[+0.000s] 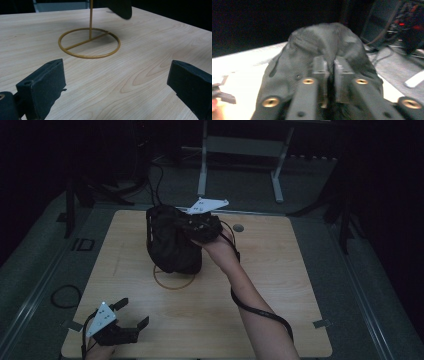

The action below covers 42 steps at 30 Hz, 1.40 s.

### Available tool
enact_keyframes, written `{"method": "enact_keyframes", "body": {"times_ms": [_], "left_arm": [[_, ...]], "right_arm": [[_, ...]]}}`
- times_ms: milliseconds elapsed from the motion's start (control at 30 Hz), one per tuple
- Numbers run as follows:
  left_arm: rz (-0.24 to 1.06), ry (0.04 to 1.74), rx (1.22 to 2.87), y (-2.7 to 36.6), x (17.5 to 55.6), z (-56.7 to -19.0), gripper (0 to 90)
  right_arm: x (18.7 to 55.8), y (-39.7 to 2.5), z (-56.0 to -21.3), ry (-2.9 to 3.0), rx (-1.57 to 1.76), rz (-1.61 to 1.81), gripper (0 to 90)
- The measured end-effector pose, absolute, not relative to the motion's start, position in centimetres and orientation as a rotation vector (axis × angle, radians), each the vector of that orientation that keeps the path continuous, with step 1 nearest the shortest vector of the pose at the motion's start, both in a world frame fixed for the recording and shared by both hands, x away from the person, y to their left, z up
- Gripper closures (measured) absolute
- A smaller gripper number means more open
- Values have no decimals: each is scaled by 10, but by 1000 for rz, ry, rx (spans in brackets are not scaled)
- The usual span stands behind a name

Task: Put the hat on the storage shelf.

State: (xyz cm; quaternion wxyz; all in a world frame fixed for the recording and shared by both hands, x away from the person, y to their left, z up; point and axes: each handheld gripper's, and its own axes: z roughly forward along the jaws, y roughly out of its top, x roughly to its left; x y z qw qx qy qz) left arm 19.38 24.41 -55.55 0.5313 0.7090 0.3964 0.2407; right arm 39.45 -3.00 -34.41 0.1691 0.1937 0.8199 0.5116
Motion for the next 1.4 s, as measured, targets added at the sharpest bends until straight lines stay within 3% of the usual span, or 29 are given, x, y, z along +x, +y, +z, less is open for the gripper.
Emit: {"method": "enact_keyframes", "body": {"times_ms": [200,833,1400], "left_arm": [[572,938,1695,243,194,-556,21],[573,932,1695,241,193,-555,21],[569,933,1696,238,193,-555,21]], "right_arm": [[392,-21,-349,2348,530,1452,584],[390,-30,-343,2332,543,1461,517],[380,-55,-352,2369,541,1511,258]]}}
